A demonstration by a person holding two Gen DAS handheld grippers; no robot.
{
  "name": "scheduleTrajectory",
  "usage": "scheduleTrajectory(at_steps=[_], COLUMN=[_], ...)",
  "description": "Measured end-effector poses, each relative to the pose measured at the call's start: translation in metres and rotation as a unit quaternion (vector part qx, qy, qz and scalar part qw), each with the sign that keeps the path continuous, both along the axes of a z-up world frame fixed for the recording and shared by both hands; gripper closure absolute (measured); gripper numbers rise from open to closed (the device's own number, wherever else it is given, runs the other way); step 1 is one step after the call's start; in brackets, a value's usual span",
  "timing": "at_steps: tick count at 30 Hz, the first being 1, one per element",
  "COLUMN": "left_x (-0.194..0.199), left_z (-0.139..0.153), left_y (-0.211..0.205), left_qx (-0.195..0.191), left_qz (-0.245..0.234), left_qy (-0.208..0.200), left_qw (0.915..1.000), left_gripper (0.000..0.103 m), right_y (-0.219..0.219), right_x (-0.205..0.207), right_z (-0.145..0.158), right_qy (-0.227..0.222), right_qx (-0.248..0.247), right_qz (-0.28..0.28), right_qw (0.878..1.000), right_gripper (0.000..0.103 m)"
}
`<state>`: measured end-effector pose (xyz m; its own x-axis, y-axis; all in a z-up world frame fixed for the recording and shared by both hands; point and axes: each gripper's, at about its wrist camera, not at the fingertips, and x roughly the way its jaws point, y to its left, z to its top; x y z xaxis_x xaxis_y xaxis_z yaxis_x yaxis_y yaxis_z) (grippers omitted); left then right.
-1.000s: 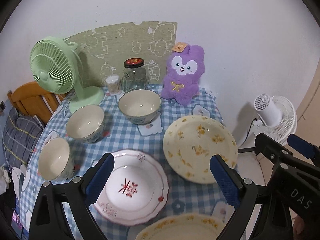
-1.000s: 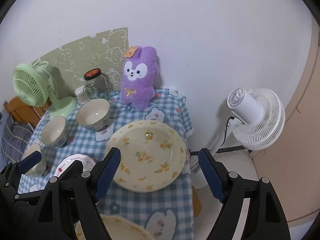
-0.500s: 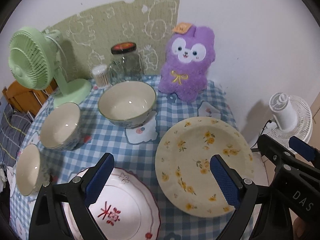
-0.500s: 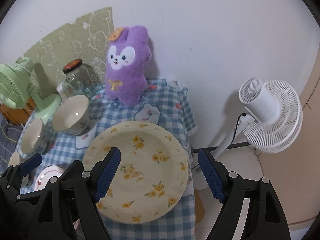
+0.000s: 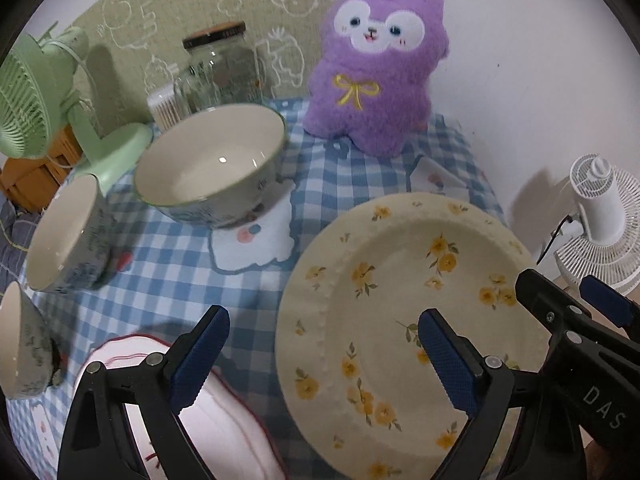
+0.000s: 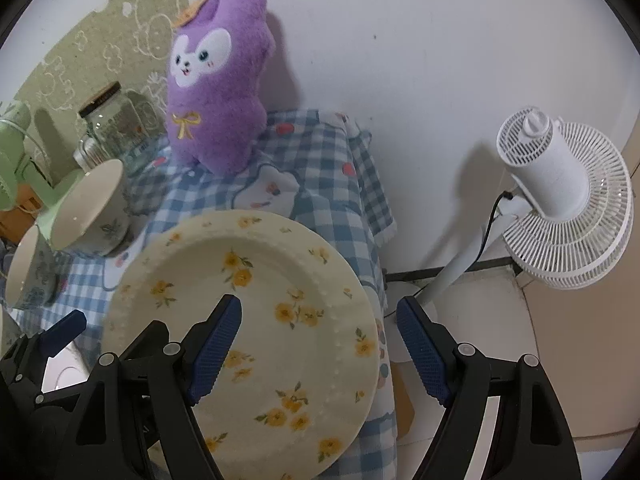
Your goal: Organize plates and bowls
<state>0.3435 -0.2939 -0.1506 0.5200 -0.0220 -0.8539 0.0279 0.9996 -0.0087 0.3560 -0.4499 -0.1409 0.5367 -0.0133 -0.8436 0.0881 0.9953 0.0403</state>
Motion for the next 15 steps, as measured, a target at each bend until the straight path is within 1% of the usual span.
scheduleTrajectory(at_steps=[6, 11, 13, 15], left_x=[0.007, 0.011, 0.012, 0.012], left_z=[-0.014, -0.022, -0.025, -0.028], left_y=[-0.008, -0.012, -0.013, -0.013], left_qx=[0.006, 0.011, 0.014, 0.013], left_qz=[-0.013, -0.016, -0.019, -0.020], left_qy=[0.011, 0.021, 0.024, 0.028], left_qw=[0.9998, 0.9996, 0.9994, 0.9993], left_gripper=[0.010, 0.015, 0.020, 0.021], right_y=[-0.002, -0.004, -0.002, -0.003], right_x=[0.006, 0.012, 0.014, 0.016], right_z=[-0.015, -0.025, -0.027, -0.029], right_qy=[0.013, 0.023, 0.024, 0.028], right_qx=[0.002, 0.003, -0.004, 0.002], right_qz=[0.004, 0.002, 0.002, 0.003], right_qw=[1.000, 1.000, 1.000, 1.000], right_gripper=[0.021, 0.021, 0.021, 0.021])
